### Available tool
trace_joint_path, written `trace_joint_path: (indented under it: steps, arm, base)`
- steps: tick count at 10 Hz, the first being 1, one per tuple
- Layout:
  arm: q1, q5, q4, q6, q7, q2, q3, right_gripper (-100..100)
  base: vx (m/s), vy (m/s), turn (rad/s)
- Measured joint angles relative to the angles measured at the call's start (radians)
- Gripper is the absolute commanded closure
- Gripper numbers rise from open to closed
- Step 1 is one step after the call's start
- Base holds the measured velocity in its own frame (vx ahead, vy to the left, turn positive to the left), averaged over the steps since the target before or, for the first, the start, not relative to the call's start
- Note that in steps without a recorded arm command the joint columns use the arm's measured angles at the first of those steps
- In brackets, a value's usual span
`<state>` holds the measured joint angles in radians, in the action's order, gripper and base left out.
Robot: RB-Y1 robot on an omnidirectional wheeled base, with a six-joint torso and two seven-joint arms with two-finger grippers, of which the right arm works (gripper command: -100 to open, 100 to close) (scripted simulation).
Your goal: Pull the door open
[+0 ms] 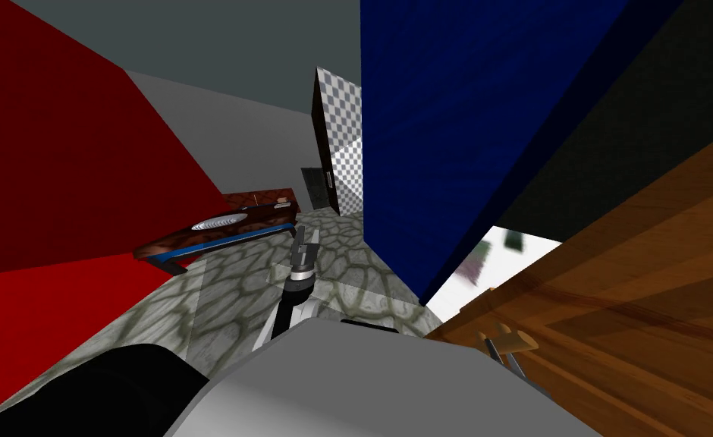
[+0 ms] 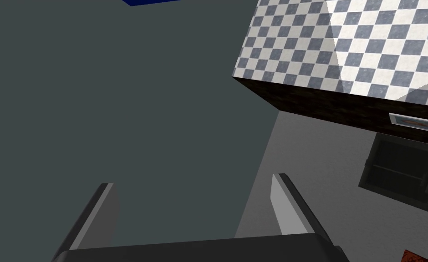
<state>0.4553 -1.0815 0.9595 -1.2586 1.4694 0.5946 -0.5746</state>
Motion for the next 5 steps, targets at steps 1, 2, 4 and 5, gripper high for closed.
trace_joint_path:
  steps: [1,2,4,5]
  arm:
    - [-0.003,0.015,-0.005,-0.011,0.003,0.001,-0.016,100]
    - [0.005,0.027,0.002,-0.018,0.007,0.009,-0.031,100]
    - [0.013,0.04,0.008,-0.024,0.009,0.012,-0.049,100]
    - [0.013,0.047,0.009,-0.026,0.009,0.015,-0.056,100]
  base:
    - [-0.251,0.018,0.057]
    - [-0.217,0.016,0.032]
    - [-0.13,0.002,0.021]
    - [-0.236,-0.034,0.057]
